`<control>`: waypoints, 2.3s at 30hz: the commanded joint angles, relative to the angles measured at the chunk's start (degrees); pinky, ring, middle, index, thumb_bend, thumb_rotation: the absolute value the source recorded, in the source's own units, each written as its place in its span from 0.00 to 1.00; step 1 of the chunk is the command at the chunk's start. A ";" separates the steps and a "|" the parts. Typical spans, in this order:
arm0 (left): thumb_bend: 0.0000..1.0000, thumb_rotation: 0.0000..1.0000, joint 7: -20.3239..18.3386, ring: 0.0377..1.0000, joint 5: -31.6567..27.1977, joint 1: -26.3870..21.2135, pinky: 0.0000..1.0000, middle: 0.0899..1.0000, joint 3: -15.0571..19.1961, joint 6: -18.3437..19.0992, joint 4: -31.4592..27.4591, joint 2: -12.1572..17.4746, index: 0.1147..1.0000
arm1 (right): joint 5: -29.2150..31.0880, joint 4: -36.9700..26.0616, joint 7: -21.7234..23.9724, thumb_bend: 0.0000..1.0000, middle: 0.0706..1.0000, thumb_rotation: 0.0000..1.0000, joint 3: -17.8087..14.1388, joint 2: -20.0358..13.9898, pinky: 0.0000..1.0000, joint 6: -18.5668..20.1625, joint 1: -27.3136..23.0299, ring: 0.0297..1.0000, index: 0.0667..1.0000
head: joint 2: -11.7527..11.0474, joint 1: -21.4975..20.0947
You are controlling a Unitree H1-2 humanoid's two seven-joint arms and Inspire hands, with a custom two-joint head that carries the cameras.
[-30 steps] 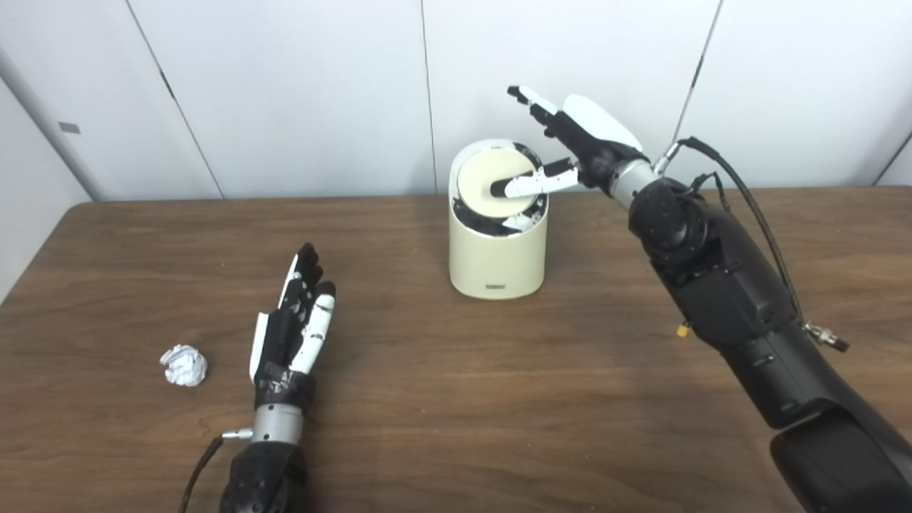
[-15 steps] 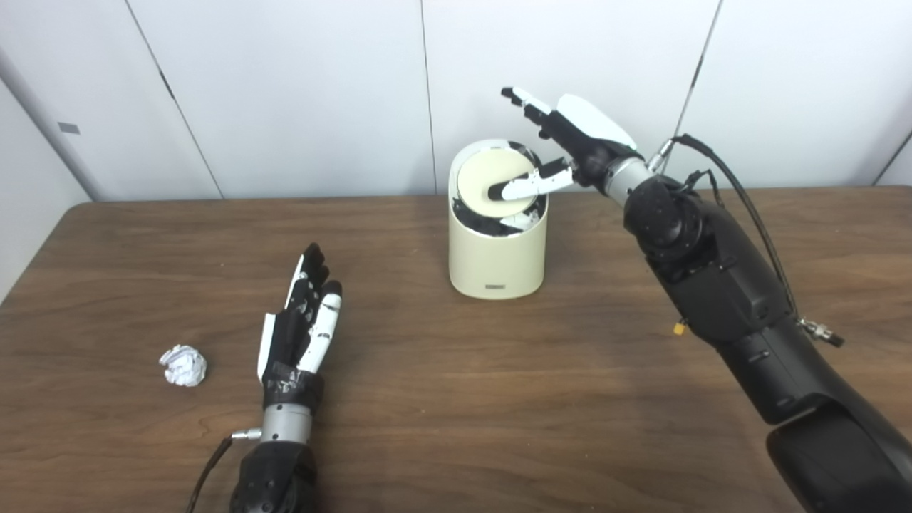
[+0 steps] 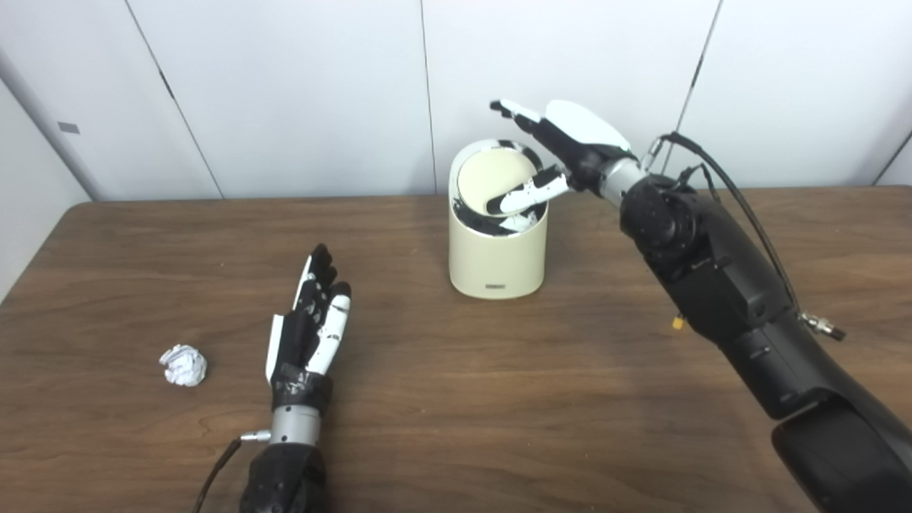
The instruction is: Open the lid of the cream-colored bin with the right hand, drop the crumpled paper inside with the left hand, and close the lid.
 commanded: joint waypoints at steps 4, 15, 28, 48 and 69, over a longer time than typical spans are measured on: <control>0.31 0.55 0.19 1.00 -0.24 1.28 1.00 1.00 -0.47 -0.42 0.68 -0.84 1.00 | -2.39 0.61 -0.40 0.65 0.93 0.19 0.50 -1.98 0.88 -1.40 -1.79 0.94 0.94 | 0.27 0.03; 0.30 0.53 0.47 1.00 -0.26 1.21 1.00 0.99 -0.43 -0.58 0.69 -1.29 1.00 | -3.19 2.04 -1.53 0.66 0.93 0.07 1.07 -2.71 0.86 -2.61 -1.51 0.93 0.94 | 0.50 -0.01; 0.29 0.54 0.68 1.00 -0.02 1.26 1.00 1.00 -0.91 -0.51 0.69 -1.11 1.00 | 1.48 -0.52 0.24 0.61 0.94 0.30 -1.84 -1.30 0.83 -0.92 -1.61 0.93 0.95 | 0.64 0.06; 0.33 0.55 1.77 1.00 3.52 1.74 1.00 0.99 -2.11 2.33 -0.78 -0.71 1.00 | 3.27 -7.48 2.74 0.56 0.92 0.43 -4.03 1.02 0.79 3.70 -2.09 0.89 0.92 | 0.92 -0.09; 0.28 0.51 1.74 1.00 3.90 1.65 1.00 0.98 -1.41 3.27 -0.42 0.87 1.00 | 3.30 -13.37 3.67 0.53 0.93 0.48 -8.40 -5.57 0.79 7.94 5.90 0.89 0.94 | 0.65 -1.53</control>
